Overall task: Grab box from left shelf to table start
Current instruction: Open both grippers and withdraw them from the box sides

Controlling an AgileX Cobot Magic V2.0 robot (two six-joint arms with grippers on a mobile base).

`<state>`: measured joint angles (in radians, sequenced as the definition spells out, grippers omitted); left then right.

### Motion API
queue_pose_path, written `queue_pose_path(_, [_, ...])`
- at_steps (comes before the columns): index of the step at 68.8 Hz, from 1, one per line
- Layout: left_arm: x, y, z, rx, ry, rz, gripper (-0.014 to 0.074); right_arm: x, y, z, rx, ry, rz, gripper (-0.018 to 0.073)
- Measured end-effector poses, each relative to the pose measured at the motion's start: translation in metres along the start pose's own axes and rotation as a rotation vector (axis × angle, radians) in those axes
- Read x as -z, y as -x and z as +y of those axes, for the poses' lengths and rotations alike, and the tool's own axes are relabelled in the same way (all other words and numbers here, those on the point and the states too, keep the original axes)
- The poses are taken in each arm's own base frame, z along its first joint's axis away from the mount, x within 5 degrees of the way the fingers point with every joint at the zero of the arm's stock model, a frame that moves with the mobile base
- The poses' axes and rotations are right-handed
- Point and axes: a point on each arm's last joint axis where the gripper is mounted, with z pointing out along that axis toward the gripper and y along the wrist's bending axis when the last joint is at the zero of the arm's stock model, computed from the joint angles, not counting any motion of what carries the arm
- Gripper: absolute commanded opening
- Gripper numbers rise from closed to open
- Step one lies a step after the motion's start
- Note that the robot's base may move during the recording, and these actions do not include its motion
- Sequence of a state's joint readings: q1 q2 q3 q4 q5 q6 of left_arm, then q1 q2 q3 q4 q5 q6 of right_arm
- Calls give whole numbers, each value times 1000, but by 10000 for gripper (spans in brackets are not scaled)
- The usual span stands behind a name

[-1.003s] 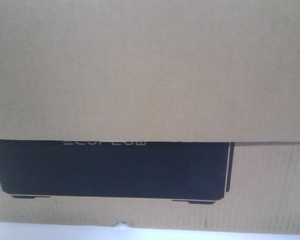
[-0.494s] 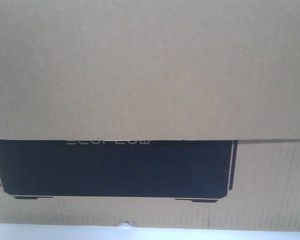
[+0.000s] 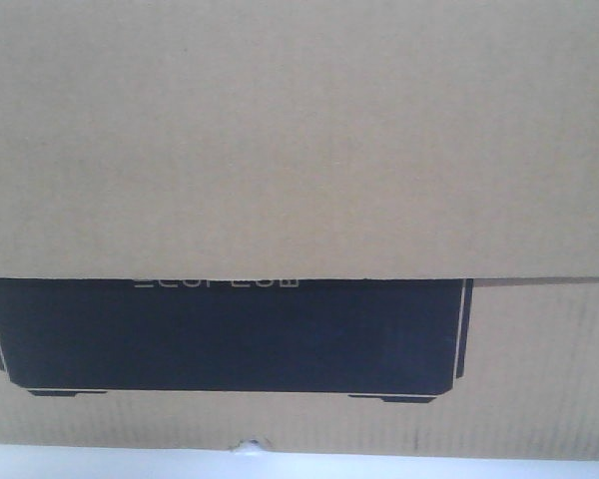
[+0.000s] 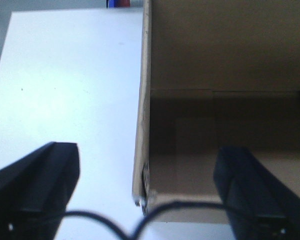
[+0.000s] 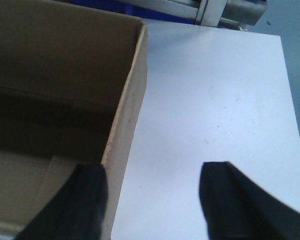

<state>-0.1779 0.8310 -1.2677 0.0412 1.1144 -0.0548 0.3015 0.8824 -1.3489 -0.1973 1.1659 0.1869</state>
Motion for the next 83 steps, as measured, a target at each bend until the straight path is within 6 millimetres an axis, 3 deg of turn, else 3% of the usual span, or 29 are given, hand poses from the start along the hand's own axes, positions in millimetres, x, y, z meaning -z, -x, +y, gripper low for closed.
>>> queue_pose_path(6, [20, -22, 2, 1, -2, -58, 190, 16, -21, -5, -5, 3, -30, 48])
queue_pose_path(12, [29, -45, 3, -1, 0, -115, 57, 25, -46, -10, -5, 7, -59, 59])
queue_pose_path(20, [29, -75, 5, -6, 5, -173, -110, 21, -79, -12, 3, 13, -88, 58])
queue_pose_path(32, [21, -116, 6, -11, 4, -225, -90, 2, -127, -13, 30, 29, -174, 58])
queue_pose_path(47, [5, -156, 6, -14, -5, -359, -90, -32, -165, -9, 87, 50, -317, 58])
queue_pose_path(58, [-1, -168, 6, -14, -11, -435, -90, -48, -175, -4, 106, 75, -365, 58])
queue_pose_path(83, [0, -167, 6, -14, -12, -462, -90, -50, -175, -3, 111, 83, -397, 58])
